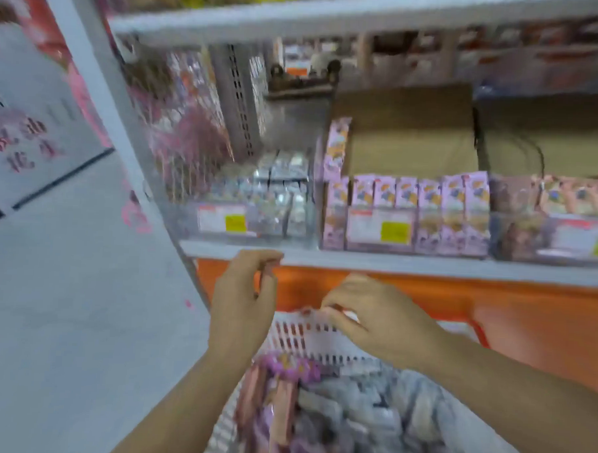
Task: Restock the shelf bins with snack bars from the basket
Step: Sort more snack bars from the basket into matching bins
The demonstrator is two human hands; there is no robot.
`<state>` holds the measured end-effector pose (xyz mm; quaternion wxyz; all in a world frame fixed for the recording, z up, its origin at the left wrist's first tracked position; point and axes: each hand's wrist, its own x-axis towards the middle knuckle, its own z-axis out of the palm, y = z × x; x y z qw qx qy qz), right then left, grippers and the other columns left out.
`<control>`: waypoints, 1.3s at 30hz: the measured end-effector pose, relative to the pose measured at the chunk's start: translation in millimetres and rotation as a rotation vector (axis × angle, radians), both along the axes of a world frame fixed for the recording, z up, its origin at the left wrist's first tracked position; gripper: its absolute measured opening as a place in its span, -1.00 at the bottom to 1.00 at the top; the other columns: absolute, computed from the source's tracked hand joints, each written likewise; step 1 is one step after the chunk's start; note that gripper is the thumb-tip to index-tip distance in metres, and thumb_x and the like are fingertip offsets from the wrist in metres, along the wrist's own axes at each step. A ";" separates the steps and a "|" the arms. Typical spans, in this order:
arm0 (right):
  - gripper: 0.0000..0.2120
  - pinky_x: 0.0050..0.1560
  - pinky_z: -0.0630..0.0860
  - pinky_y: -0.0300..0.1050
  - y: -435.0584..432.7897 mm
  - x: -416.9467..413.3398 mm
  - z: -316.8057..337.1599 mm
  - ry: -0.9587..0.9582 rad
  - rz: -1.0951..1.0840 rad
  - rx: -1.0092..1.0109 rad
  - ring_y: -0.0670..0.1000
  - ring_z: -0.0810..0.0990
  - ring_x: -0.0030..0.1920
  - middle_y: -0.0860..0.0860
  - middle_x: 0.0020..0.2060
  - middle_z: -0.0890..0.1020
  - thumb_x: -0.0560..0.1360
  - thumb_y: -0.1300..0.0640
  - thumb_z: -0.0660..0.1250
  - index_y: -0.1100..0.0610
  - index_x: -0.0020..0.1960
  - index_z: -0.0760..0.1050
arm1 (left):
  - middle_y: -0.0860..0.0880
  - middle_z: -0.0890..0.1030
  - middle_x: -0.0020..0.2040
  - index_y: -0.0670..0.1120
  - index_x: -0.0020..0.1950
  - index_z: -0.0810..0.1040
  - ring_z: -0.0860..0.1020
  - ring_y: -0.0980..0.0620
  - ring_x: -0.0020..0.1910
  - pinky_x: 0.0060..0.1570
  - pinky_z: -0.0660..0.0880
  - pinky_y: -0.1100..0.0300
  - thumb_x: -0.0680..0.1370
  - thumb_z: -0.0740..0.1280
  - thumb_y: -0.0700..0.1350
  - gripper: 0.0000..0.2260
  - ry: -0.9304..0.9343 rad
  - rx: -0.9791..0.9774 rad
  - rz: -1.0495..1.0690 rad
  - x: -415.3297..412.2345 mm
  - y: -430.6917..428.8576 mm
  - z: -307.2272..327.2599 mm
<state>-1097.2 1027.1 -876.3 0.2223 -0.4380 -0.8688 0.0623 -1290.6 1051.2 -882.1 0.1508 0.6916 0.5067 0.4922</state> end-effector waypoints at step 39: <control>-0.58 0.40 0.19 -0.03 -63.9 88.6 -203.5 -0.891 -0.092 -0.489 0.06 0.30 0.36 0.04 0.38 0.38 0.54 0.26 0.19 0.08 0.38 0.32 | 0.13 0.08 0.54 0.11 0.46 0.26 -0.33 -0.11 0.51 0.41 -0.15 -0.33 0.67 -0.05 0.10 -0.62 0.844 -1.090 -0.294 11.3 -74.7 -222.2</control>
